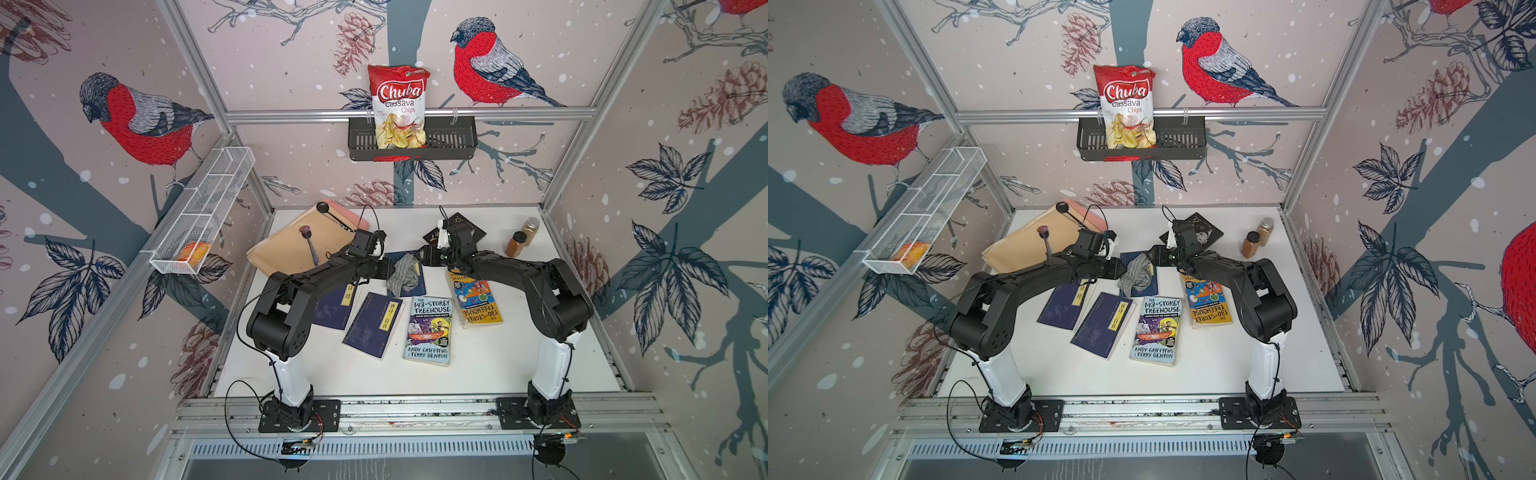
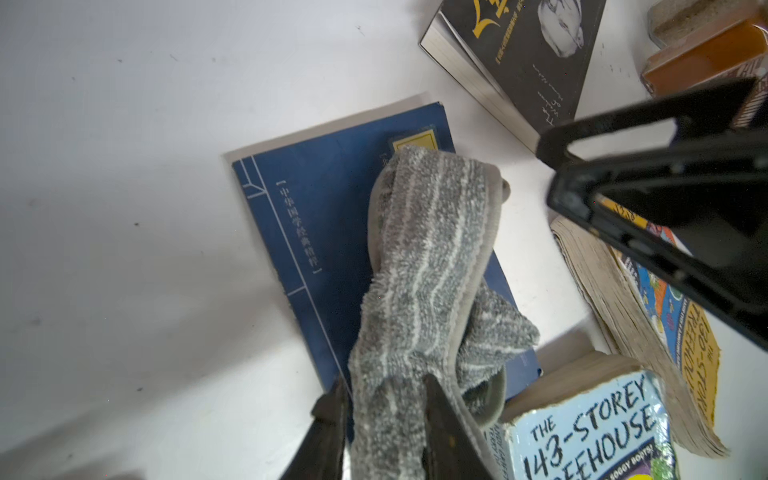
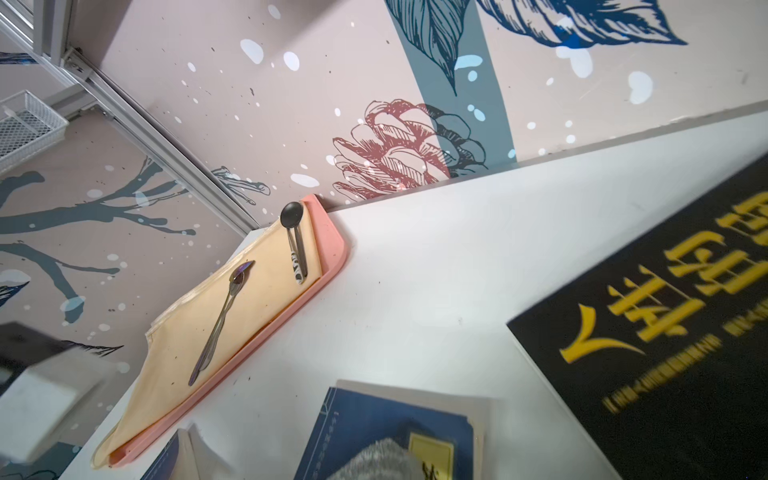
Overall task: Wipe the cover of the book
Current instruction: Adjust the cleaning item on the book.
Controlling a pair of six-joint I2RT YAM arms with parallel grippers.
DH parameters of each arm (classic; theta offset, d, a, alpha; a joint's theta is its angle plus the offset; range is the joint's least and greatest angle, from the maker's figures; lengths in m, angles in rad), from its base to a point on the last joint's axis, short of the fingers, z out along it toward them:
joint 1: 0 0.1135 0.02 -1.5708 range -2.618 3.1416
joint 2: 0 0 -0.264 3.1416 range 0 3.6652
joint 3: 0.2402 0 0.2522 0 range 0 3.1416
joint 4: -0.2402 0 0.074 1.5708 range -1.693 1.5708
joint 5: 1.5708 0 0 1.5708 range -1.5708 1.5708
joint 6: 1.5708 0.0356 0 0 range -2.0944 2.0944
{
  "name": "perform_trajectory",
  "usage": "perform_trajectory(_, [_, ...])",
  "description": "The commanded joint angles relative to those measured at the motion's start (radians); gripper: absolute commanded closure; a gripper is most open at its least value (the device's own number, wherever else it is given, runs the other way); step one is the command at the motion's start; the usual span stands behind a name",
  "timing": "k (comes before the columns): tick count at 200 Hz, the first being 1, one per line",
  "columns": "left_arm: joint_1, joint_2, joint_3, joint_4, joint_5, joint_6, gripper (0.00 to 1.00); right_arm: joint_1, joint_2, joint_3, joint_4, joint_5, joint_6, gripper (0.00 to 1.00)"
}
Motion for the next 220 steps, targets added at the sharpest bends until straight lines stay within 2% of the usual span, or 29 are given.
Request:
perform_trajectory(1, [-0.015, 0.006, -0.011, 0.014, 0.042, -0.011, 0.70, 0.006, 0.053, 0.054, 0.016, -0.057, -0.008, 0.39])
perform_trajectory(23, [-0.032, 0.038, -0.009, 0.007, 0.058, -0.015, 0.71, 0.020, 0.085, 0.077, -0.010, -0.064, -0.030, 0.44])
perform_trajectory(34, [-0.037, 0.052, -0.008, 0.009, 0.065, -0.019, 0.74, 0.031, 0.097, 0.085, -0.031, -0.062, -0.048, 0.53])
perform_trajectory(50, [-0.037, 0.068, -0.004, 0.014, 0.075, -0.023, 0.84, 0.045, 0.111, 0.104, -0.080, -0.048, -0.077, 0.66])
perform_trajectory(78, [-0.036, 0.085, 0.003, 0.024, 0.086, -0.028, 0.91, 0.066, 0.104, 0.098, -0.139, -0.021, -0.097, 0.77])
perform_trajectory(100, [-0.037, 0.097, 0.008, 0.040, 0.088, -0.035, 1.00, 0.074, 0.074, 0.061, -0.153, -0.004, -0.099, 0.82])
perform_trajectory(145, [-0.035, 0.091, 0.042, 0.082, 0.092, -0.050, 1.00, 0.077, -0.017, 0.010, -0.169, -0.018, -0.097, 0.86])
perform_trajectory(189, [-0.029, 0.093, 0.136, 0.110, 0.117, -0.051, 1.00, 0.082, -0.090, -0.036, -0.155, -0.052, -0.080, 0.86])
perform_trajectory(220, [-0.016, 0.083, 0.125, 0.216, 0.150, -0.066, 1.00, 0.081, -0.150, -0.098, -0.078, -0.087, -0.064, 0.86])
